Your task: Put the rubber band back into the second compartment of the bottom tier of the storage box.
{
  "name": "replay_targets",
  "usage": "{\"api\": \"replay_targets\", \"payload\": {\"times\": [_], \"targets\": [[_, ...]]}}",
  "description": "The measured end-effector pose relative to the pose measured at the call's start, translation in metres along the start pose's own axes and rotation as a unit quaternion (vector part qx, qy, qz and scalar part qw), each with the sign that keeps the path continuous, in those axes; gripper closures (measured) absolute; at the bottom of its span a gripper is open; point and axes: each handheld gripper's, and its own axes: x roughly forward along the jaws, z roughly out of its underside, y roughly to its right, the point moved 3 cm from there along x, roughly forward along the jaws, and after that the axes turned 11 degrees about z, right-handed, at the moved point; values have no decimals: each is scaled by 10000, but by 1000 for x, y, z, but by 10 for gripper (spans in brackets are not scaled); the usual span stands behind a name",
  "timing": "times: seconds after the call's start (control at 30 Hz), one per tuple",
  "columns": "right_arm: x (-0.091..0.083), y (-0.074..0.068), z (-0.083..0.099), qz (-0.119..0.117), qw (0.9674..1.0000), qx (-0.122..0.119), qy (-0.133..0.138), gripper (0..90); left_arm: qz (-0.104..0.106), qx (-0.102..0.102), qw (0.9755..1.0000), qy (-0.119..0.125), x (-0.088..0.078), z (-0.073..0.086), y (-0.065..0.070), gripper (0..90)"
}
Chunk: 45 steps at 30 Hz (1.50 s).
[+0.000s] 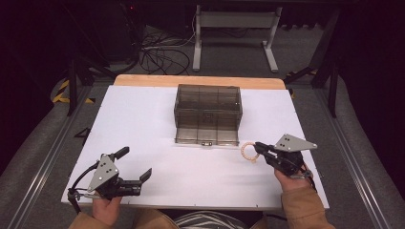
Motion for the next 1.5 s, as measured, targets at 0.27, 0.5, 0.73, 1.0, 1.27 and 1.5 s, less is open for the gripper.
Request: {"api": "replay_targets", "payload": {"times": [0.27, 0.5, 0.73, 1.0, 1.27, 1.5], "targets": [[0, 0, 0, -8, 9999, 94, 84, 840, 2, -1, 10000, 16, 0, 0, 0, 9], [-1, 1, 0, -20, 9998, 158, 148, 839, 1, 10, 10000, -2, 0, 0, 0, 9], [-1, 0, -2, -20, 9996, 168, 204, 840, 2, 5, 10000, 0, 0, 0, 0, 9], [2, -1, -11, -44, 9996, 38, 283, 840, 5, -7, 10000, 18, 1, -1, 0, 9], [12, -5, -24, -94, 9996, -42, 270, 840, 4, -12, 10000, 15, 1, 0, 0, 9], [22, -9, -34, -134, 9995, -58, 283, 840, 7, -15, 10000, 29, 1, 0, 0, 9]]}}
